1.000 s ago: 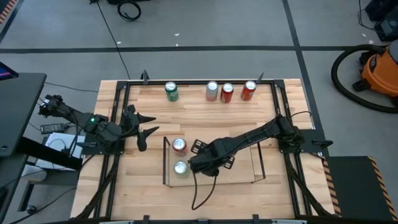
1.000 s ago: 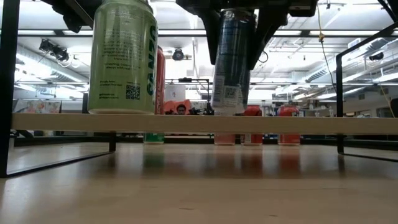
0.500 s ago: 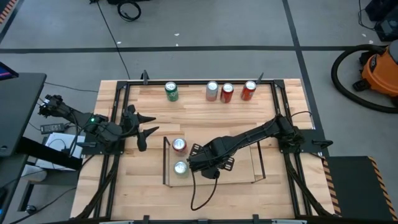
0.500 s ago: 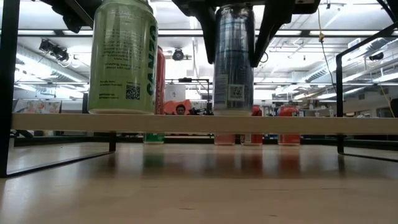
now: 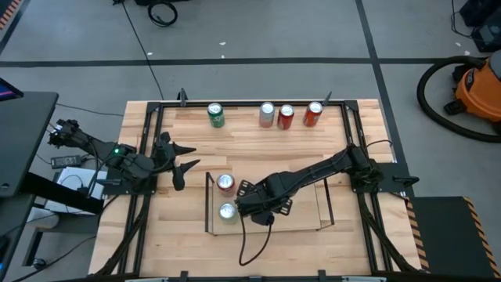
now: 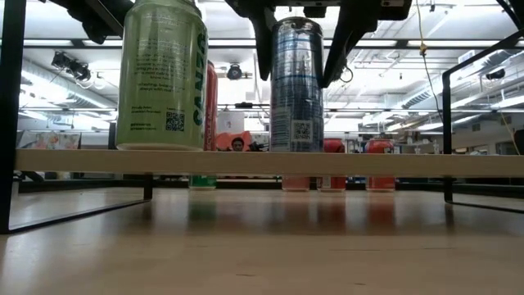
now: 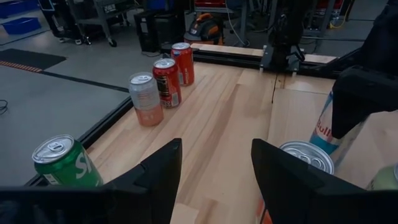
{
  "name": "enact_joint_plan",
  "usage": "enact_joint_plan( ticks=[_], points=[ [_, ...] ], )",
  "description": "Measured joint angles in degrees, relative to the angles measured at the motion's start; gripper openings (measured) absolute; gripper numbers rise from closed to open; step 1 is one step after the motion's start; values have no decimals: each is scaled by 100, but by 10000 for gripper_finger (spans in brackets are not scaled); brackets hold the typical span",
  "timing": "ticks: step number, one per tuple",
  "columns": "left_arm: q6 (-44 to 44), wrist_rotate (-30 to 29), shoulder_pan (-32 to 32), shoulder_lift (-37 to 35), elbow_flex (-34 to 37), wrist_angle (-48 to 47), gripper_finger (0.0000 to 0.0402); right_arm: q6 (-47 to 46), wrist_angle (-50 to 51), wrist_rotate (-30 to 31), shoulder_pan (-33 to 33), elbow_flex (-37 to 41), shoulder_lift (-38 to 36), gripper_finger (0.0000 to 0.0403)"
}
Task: Place canned beverage on shelf
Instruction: Put the blue soda can on the shelf
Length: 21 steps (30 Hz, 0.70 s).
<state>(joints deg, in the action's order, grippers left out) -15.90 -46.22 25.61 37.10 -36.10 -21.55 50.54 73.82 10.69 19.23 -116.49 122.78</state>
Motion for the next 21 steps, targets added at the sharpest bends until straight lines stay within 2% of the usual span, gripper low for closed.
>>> enact_joint_plan(
  ticks=[5, 15, 21],
  points=[
    [0, 0, 0, 0, 0, -14, 203, -178, -319, 25, 67, 0, -31, 330],
    [-6, 0, 0, -2, 0, -61, 203, -758, -495, 172, 279, -632, -35, 350],
    [-87, 33, 0, -2, 0, -108, 203, -2008, -194, 217, 404, -1175, -33, 350]
  ],
)
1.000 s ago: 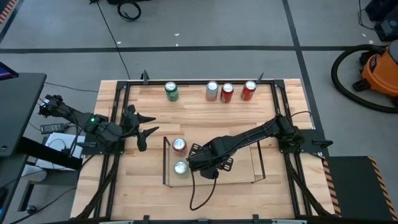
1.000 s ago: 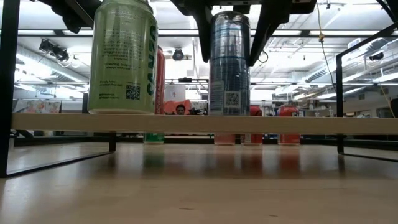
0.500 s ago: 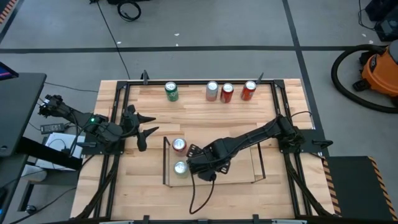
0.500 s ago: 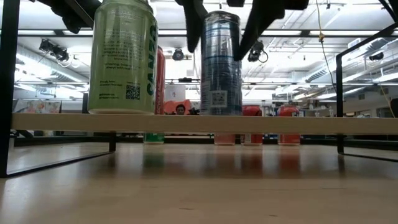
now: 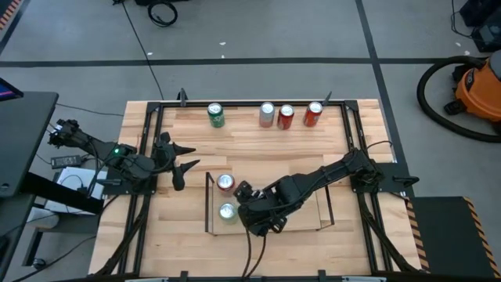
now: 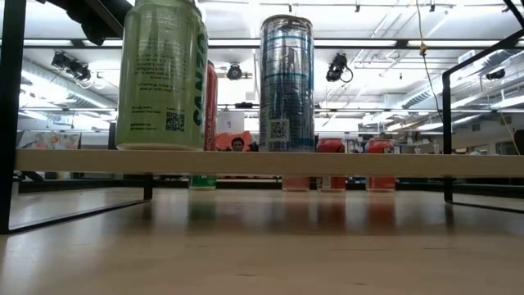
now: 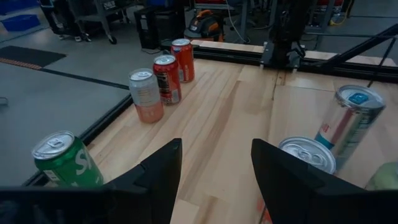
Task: Place canned beverage on shelf
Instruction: Put the blue soda can on the shelf
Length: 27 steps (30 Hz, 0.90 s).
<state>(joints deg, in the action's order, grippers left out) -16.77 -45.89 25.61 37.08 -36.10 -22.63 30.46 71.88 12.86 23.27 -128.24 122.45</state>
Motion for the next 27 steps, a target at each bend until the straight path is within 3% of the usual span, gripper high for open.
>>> enact_joint_plan(
  ticks=[5, 14, 17, 22, 27],
  points=[
    [-48, 211, 0, 0, 0, 2, 203, -1478, 742, 60, -23, -88, 0, 350],
    [-66, 223, 0, 0, -1, 7, 203, -2902, 1426, 595, 72, -97, -98, 350],
    [-66, 225, 1, 0, -2, 9, 203, -3754, 1676, 664, 68, -92, -85, 350],
    [-68, 244, 0, 2, -2, 9, 203, -4869, 1767, 319, -88, 34, -59, 349],
    [-69, 366, 2, 2, -2, 13, 203, -5664, 1625, 348, -140, 180, -72, 348]
  ],
)
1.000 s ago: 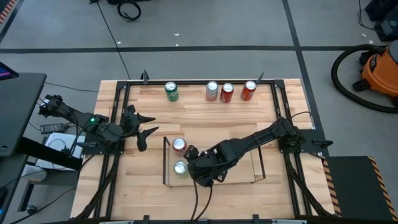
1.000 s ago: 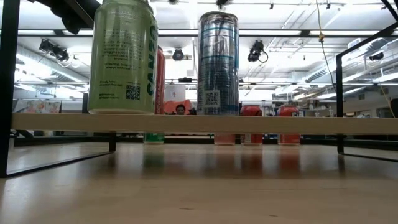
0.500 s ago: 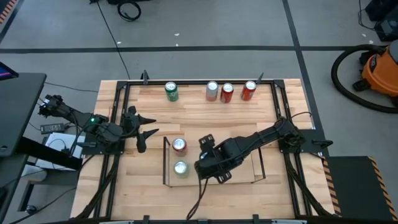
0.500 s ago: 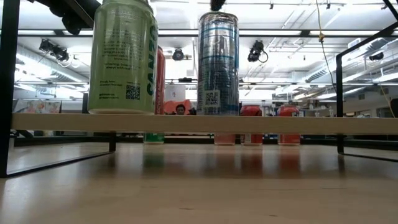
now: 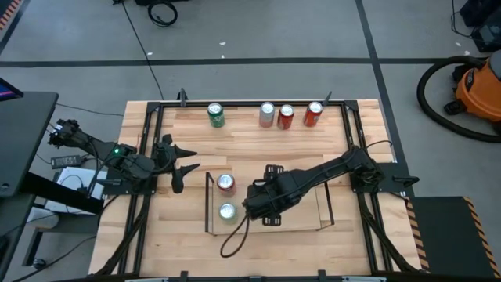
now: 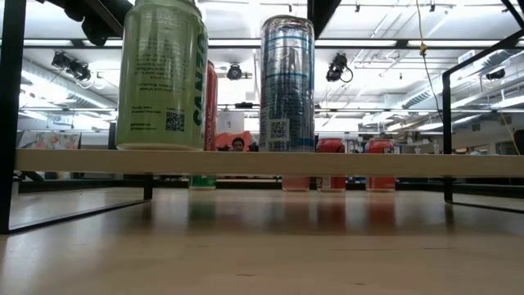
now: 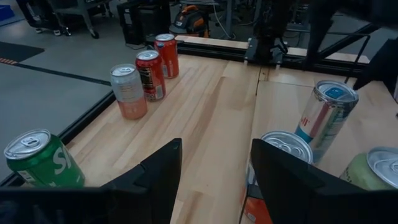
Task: Place canned beverage on shelf
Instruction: Put the blue soda can on the shelf
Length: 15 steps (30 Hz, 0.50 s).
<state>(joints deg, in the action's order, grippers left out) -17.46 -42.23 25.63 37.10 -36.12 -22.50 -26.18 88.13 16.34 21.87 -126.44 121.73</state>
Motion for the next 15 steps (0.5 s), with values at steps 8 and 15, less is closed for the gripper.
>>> enact_joint_plan(
  ticks=[8, 15],
  points=[
    [1, 4, 0, 0, 0, -2, 203, -251, -589, -286, -2, 846, 4, 348],
    [-1, 6, 0, 0, 0, -2, 203, -364, -676, 360, -33, 1063, -13, 348]
  ],
)
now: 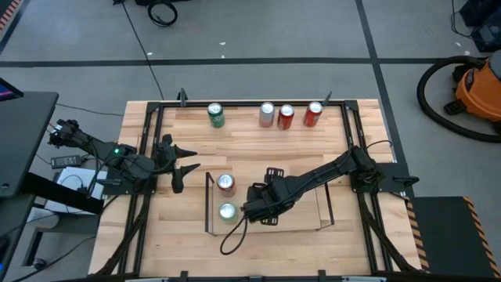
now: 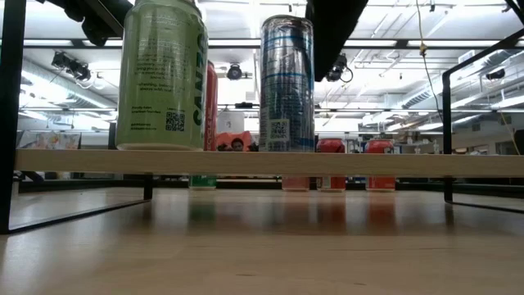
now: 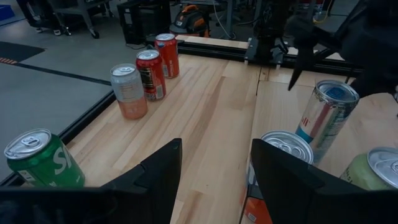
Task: Place canned beverage on shelf
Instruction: Put the blue soda can on the shelf
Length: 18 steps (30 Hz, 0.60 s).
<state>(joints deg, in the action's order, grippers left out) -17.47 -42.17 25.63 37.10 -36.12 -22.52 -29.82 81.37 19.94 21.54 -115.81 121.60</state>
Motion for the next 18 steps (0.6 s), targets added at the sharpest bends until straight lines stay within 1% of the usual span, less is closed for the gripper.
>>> enact_joint_plan(
  ticks=[3, 12, 16, 18],
  points=[
    [1, 0, -1, -2, 0, 1, 203, 96, 12, 285, 0, 0, -9, 348],
    [2, 0, 0, 0, 0, 0, 203, 356, 26, 657, -117, 0, -11, 348],
    [2, 0, 0, 0, 0, 0, 203, 411, -31, 671, -165, 0, -11, 348],
    [2, 0, 0, -1, 0, 0, 203, 433, -64, 542, -183, 0, -13, 348]
  ],
)
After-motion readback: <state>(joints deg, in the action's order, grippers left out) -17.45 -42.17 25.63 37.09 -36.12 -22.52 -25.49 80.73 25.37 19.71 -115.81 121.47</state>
